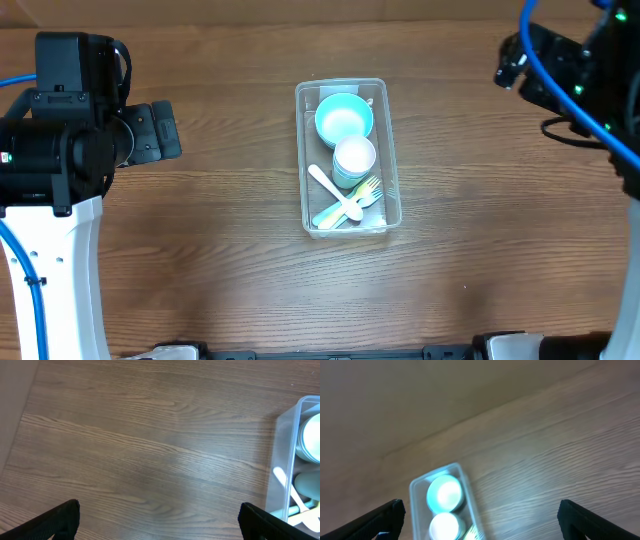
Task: Pack container
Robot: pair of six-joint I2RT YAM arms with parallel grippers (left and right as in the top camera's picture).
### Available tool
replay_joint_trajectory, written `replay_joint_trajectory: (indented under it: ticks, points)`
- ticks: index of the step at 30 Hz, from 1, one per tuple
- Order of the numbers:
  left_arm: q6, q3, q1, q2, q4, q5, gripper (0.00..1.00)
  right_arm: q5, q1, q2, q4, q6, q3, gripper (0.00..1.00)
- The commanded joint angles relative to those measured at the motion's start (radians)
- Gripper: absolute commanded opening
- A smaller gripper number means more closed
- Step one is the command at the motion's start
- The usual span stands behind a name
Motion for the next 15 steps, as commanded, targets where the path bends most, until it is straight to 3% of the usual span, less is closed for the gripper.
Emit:
replay_joint_trajectory:
  ticks: [1, 6, 9, 15]
  points:
    - [-0.021, 0.02, 0.005, 0.003, 0.004, 0.008, 1.0, 0.097, -0.001, -0.052, 0.037, -0.061, 0.005, 1.0]
    - [-0.021, 0.02, 0.005, 0.003, 0.004, 0.008, 1.0, 0.097, -0.001, -0.153, 0.121, -0.189, -0.068, 1.0]
    - [-0.021, 0.02, 0.005, 0.003, 0.004, 0.008, 1.0, 0.097, -0.001, -0.272, 0.264, -0.238, -0.248, 1.0]
    - [-0.021, 0.02, 0.005, 0.003, 0.004, 0.008, 1.0, 0.097, -0.005, -0.595, 0.612, -0.24, -0.822, 1.0]
